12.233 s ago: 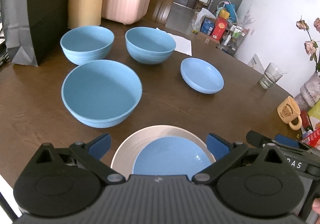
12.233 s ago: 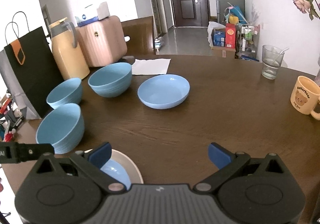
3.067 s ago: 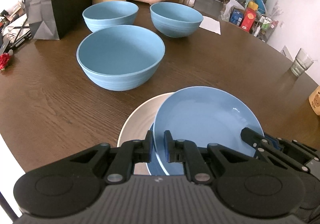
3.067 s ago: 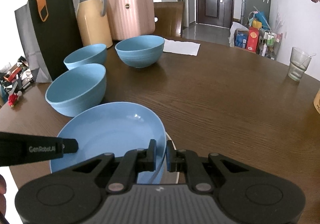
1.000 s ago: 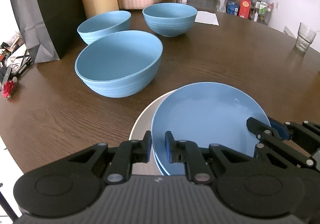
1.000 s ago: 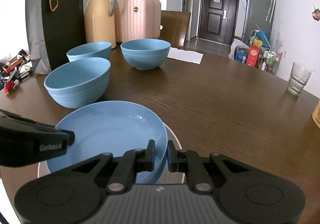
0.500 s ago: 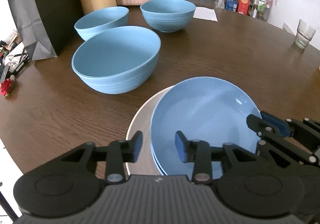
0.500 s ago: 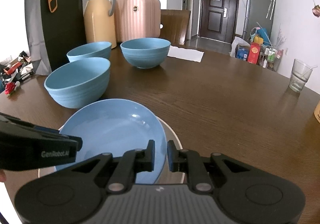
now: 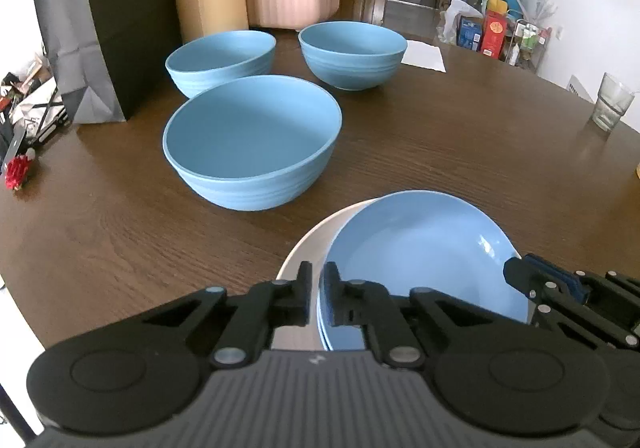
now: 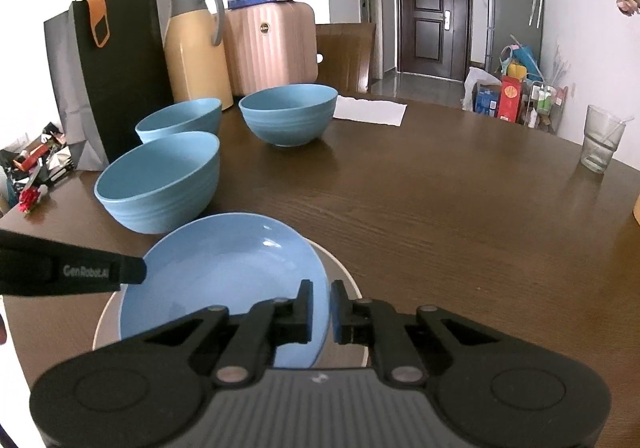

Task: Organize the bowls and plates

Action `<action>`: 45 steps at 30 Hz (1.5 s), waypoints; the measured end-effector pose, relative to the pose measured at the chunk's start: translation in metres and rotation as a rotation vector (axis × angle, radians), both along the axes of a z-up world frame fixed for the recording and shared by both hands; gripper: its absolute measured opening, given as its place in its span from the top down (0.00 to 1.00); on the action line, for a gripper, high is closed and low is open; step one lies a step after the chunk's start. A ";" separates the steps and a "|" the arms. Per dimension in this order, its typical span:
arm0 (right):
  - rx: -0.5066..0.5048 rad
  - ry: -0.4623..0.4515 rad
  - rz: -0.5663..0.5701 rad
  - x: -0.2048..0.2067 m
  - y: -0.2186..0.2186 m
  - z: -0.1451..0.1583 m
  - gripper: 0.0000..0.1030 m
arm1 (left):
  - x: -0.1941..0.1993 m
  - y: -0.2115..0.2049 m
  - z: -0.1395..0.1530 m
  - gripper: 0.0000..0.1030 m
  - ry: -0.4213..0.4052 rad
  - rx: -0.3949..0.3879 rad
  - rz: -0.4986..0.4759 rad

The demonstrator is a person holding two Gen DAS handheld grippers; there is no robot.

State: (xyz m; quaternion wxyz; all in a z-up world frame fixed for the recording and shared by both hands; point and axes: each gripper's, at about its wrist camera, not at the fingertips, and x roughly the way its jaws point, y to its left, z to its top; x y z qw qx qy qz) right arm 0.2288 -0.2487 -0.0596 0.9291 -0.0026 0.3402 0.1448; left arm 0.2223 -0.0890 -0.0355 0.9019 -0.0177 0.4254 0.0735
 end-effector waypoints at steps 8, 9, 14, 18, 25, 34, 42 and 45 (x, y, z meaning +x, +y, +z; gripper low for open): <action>0.007 0.027 -0.012 0.005 0.001 -0.003 0.94 | 0.008 0.002 -0.008 0.95 0.042 -0.015 0.008; 0.007 0.027 -0.012 0.005 0.001 -0.003 0.94 | 0.009 0.003 -0.008 0.95 0.044 -0.018 0.007; 0.013 0.029 -0.011 0.005 0.000 -0.001 0.93 | 0.009 0.004 -0.007 0.94 0.042 -0.029 -0.004; 0.061 0.024 -0.011 0.002 -0.008 0.005 0.87 | 0.005 0.009 0.001 0.94 0.024 -0.048 -0.023; 0.077 0.002 -0.018 -0.002 -0.013 0.014 0.51 | -0.006 0.019 0.022 0.92 -0.023 -0.074 -0.034; 0.049 0.029 -0.017 0.011 -0.001 0.008 0.69 | 0.008 0.016 0.009 0.94 -0.022 -0.054 -0.049; 0.055 0.061 -0.014 0.025 0.001 -0.002 0.74 | 0.021 0.014 0.005 0.94 -0.030 -0.024 -0.069; 0.066 0.058 -0.010 0.025 -0.002 -0.001 0.74 | 0.024 0.020 0.005 0.94 -0.011 -0.052 -0.076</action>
